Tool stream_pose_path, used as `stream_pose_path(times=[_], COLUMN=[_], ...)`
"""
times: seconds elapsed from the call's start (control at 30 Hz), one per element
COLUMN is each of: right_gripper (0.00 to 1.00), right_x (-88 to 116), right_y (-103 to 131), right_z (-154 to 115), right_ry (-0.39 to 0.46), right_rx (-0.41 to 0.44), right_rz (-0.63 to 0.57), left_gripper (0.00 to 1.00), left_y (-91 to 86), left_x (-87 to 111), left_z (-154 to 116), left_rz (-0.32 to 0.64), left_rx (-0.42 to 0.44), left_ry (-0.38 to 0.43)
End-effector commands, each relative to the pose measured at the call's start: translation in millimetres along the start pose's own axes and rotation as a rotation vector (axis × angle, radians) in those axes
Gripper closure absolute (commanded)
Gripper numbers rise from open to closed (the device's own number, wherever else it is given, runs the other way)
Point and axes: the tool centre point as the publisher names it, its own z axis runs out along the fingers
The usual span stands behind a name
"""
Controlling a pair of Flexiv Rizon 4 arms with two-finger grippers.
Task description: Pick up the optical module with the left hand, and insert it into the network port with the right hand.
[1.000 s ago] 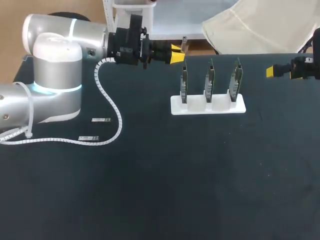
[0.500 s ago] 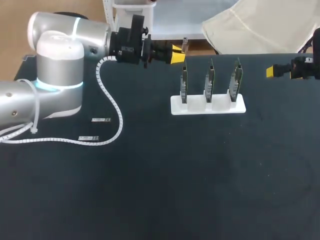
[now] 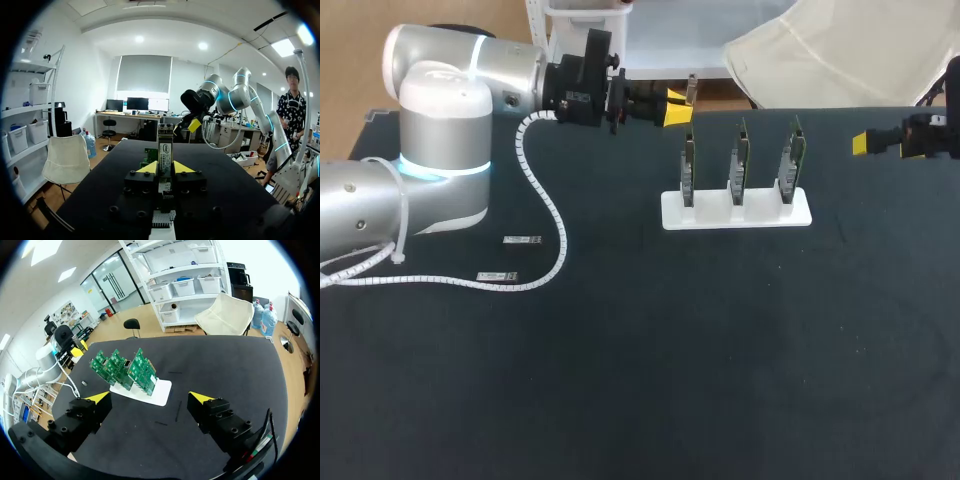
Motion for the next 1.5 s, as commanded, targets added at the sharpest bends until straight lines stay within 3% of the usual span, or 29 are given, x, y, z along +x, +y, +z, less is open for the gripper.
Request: stream_pose_path(times=[0.03, 1.5], right_gripper=[0.0, 0.0], right_x=[0, 0], right_y=[0, 0], right_z=[0, 0], right_ry=[0.0, 0.0], right_rx=[0.0, 0.0], right_rz=[0.0, 0.0], left_gripper=[1.0, 1.0], left_y=[1.9, -16.4], left_x=[1.9, 1.3], left_z=[3, 9], left_rz=[-0.007, 0.006], left_rx=[0.001, 0.01], left_ry=[-0.006, -0.02])
